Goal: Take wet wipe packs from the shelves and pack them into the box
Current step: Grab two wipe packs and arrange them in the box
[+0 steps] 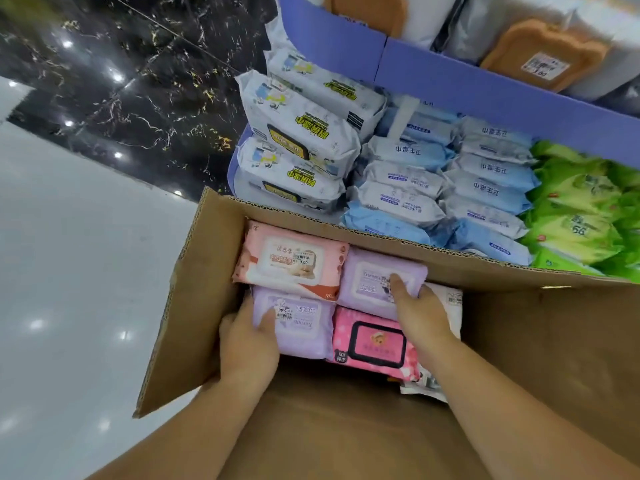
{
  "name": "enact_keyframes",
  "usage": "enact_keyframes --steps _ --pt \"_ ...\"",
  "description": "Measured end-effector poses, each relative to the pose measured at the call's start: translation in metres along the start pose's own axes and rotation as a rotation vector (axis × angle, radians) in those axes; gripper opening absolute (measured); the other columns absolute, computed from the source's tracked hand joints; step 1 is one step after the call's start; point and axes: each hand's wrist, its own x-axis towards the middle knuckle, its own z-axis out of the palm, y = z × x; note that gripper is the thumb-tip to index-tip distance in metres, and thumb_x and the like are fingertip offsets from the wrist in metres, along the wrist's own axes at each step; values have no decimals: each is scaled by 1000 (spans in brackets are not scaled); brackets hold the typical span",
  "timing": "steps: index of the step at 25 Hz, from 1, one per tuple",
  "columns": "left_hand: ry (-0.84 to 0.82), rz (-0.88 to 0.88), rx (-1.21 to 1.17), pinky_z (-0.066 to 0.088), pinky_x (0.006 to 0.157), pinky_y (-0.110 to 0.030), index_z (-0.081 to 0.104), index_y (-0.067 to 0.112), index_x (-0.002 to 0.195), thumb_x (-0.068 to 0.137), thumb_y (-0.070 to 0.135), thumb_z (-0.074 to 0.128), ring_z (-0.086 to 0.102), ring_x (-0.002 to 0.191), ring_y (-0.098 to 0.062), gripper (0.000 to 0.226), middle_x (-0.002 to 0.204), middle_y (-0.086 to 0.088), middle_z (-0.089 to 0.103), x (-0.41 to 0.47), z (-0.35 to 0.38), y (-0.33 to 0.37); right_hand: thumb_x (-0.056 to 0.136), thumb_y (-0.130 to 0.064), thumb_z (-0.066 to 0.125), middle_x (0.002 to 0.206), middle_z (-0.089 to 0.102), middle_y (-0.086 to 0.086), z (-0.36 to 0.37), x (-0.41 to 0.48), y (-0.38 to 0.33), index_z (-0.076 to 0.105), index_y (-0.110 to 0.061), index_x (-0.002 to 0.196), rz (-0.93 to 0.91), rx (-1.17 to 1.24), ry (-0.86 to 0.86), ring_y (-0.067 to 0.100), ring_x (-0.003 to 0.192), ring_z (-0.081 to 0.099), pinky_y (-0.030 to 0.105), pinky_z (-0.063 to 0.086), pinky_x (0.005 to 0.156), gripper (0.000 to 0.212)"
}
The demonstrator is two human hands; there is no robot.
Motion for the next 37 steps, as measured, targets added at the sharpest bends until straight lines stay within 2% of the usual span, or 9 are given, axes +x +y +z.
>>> enact_keyframes --steps 5,9,12,16,18,20,22,26,37 --pt "-35 -119 108 49 98 -44 47 22 141 95 27 56 55 115 -36 48 132 -12 47 -13 -11 39 94 -60 49 130 59 13 -12 -14 -2 42 -10 144 25 -137 -61 34 113 60 39 50 87 72" --pt "-117 -56 35 50 84 -34 52 19 134 97 24 56 60 104 -21 38 129 -5 59 -31 -24 65 101 -45 47 144 49 11 -33 -56 4 36 -13 150 -38 -167 -130 27 113 54 31 39 85 60" --pt "-232 -66 -38 41 102 -31 46 23 149 100 32 54 53 126 -17 50 144 1 54 -56 -30 84 102 -45 46 152 44 4 -50 -80 4 39 -23 150 -82 -76 -183 23 132 47 30 35 97 54" --pt "-273 21 -92 33 96 -21 52 20 146 103 30 53 48 119 -6 44 143 4 55 -100 -38 111 101 -48 44 150 48 -2 -80 -119 -4 42 -30 149 -109 3 -203 21 134 49 38 38 113 51" --pt "-287 45 -113 33 96 -21 54 21 144 103 29 53 49 119 -6 42 135 8 57 -127 -46 131 101 -47 44 131 61 -5 -105 -142 -11 49 -29 140 -122 75 -194 18 118 59 40 45 105 44" --pt "-293 94 -105 31 97 -20 54 20 143 104 29 52 47 117 -4 40 128 11 55 -155 -57 158 106 -36 42 114 59 -14 -138 -172 -23 52 -26 130 -151 99 -188 5 99 57 27 45 89 28" --pt "-299 158 -81 30 96 -20 54 18 142 104 28 51 46 115 -4 40 128 10 54 -180 -68 185 107 -33 40 126 55 -8 -171 -199 -35 47 -21 142 -171 93 -173 4 101 54 14 42 77 38" --pt "-341 287 -16 35 98 -23 53 19 143 103 33 53 51 118 -8 42 137 6 57 -235 -100 248 106 -36 41 154 44 -2 -237 -261 -52 40 -21 152 -213 148 -69 14 139 41 21 29 105 48" --pt "-553 629 252 41 108 -35 28 17 158 105 44 46 44 139 -21 62 163 -1 33 -396 -156 406 107 -42 37 163 28 -3 -390 -411 -81 28 -21 158 -277 373 154 17 149 28 33 24 117 56"
